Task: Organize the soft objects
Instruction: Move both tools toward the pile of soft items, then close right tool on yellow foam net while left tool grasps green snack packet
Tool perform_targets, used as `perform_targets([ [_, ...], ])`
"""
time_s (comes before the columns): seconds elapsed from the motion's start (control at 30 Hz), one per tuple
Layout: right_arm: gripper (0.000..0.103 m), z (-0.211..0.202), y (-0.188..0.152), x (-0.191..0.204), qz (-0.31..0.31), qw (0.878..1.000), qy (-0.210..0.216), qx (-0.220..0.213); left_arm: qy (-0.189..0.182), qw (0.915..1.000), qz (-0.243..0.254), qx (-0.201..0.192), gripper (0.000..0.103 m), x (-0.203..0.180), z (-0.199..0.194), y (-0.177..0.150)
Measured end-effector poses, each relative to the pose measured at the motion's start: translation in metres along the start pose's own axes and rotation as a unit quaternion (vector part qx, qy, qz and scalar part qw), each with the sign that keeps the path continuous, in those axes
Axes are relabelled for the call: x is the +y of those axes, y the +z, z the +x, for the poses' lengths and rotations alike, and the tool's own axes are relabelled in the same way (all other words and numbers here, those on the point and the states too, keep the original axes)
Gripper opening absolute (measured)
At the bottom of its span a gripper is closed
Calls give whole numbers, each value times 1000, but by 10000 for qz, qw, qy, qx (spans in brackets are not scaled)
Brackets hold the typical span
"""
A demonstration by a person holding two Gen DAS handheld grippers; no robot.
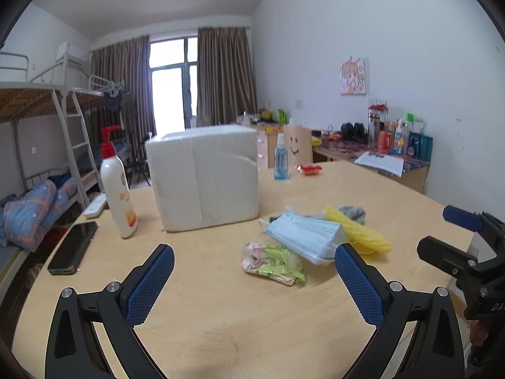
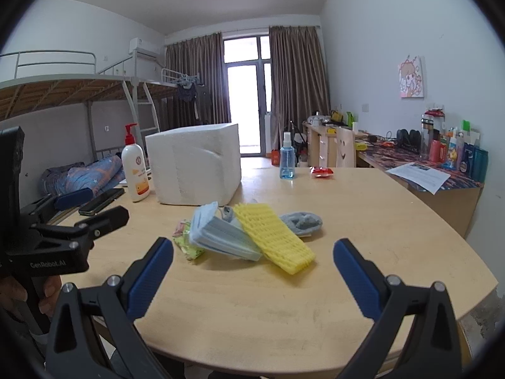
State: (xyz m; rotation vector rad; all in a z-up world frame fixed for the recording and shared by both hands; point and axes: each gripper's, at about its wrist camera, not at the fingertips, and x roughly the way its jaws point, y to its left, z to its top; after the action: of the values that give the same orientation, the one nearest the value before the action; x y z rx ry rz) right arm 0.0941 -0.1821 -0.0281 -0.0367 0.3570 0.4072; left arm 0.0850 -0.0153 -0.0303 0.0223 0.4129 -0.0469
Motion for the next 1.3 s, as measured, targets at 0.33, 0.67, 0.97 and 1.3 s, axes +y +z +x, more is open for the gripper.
perform_targets([
  [0.33, 102, 26, 0, -11, 97, 9997, 42, 231, 36, 9985, 116, 529, 102, 0, 40, 2],
  [0.67, 102, 47, 3, -22, 150, 9988, 76, 466, 71, 9942, 389, 1002, 101, -5, 77, 2],
  [0.97, 102, 66, -5, -35, 206, 9964, 73, 814, -308, 9821, 651, 1742, 87, -13, 109, -3],
  [1.3, 98, 79, -2, -45, 199, 9943, 124, 1040, -283, 9762, 811, 1991, 71, -19, 123, 3],
])
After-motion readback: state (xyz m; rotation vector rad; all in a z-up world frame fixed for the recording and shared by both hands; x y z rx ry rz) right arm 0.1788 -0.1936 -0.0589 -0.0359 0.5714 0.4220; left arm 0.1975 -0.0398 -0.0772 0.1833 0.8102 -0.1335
